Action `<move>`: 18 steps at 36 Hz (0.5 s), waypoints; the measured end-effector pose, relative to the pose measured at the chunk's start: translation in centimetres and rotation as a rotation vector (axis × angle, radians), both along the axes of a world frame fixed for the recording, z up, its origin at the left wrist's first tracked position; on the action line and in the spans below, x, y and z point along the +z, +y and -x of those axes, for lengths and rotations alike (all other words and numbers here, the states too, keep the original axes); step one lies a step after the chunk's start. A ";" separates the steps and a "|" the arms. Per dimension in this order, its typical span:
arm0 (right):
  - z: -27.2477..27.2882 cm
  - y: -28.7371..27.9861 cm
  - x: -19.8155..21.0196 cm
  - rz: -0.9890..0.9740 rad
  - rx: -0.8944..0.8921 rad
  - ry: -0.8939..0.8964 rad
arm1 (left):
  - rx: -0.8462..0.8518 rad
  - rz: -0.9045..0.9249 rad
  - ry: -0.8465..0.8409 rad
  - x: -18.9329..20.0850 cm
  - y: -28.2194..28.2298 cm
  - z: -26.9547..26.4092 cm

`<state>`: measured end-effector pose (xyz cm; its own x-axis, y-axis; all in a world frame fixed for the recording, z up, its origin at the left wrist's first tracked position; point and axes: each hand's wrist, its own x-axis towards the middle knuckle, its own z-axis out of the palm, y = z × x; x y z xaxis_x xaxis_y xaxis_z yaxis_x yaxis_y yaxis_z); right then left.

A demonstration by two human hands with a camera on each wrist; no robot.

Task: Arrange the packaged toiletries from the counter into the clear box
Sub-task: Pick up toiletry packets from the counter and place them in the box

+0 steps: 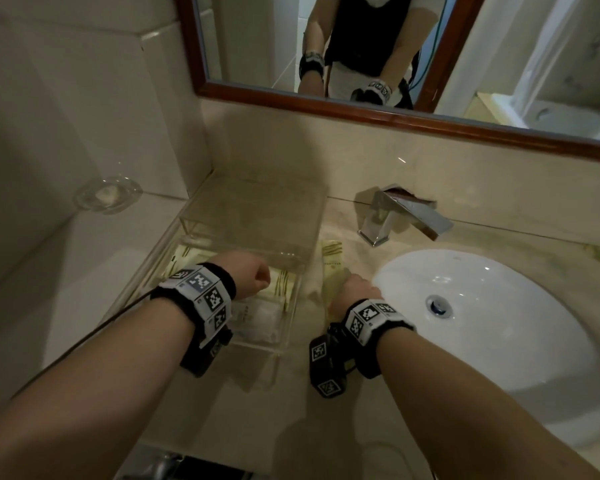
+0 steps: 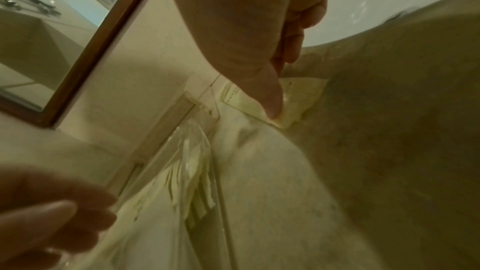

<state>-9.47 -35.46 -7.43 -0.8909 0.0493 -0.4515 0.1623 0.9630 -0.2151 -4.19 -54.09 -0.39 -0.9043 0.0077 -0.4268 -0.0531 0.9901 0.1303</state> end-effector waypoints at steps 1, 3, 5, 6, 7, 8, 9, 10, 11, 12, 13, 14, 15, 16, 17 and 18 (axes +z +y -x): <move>0.1 0.0 -0.2 -0.003 0.004 0.003 | 0.000 0.000 -0.002 0.0 0.0 0.0; 0.2 0.3 -0.2 -0.008 0.007 0.019 | 0.002 0.000 -0.004 -0.1 -0.1 0.0; 0.4 1.0 -0.3 0.001 -0.011 0.009 | 0.000 0.001 -0.003 -0.1 -0.1 0.0; 0.5 1.5 -0.6 0.017 -0.017 -0.001 | 0.000 0.003 -0.001 -0.2 -0.1 0.1; 0.6 1.9 -0.6 0.035 -0.016 -0.019 | 0.000 0.000 0.003 -0.2 -0.1 0.2; 0.7 2.3 -0.6 0.060 -0.018 -0.028 | 0.002 -0.008 0.007 -0.2 0.0 0.4; 0.9 2.7 -0.4 0.077 -0.025 -0.025 | 0.002 -0.017 0.015 -0.2 0.1 0.5; 0.9 3.1 0.2 0.098 -0.055 -0.015 | 0.000 -0.024 0.028 -0.1 0.3 0.7; 1.1 3.5 0.7 0.109 -0.081 0.001 | -0.005 -0.028 0.048 0.0 0.5 1.0; 1.1 3.8 1.5 0.122 -0.099 0.024 | -0.010 -0.033 0.073 0.1 0.8 1.2; 1.3 4.3 2.0 0.131 -0.117 0.055 | -0.014 -0.043 0.102 0.2 1.1 1.5; 1.4 4.7 2.3 0.145 -0.121 0.098 | -0.017 -0.056 0.132 0.2 1.5 1.8; 1.4 5.0 2.9 0.164 -0.116 0.136 | -0.025 -0.070 0.165 0.3 1.9 2.1; 1.3 5.3 3.1 0.192 -0.105 0.166 | -0.037 -0.078 0.202 0.4 2.3 2.3; 1.2 5.4 3.4 0.217 -0.090 0.200 | -0.052 -0.084 0.244 0.5 2.6 2.5; 1.0 5.5 3.8 0.242 -0.064 0.231 | -0.075 -0.087 0.292 0.7 3.0 2.8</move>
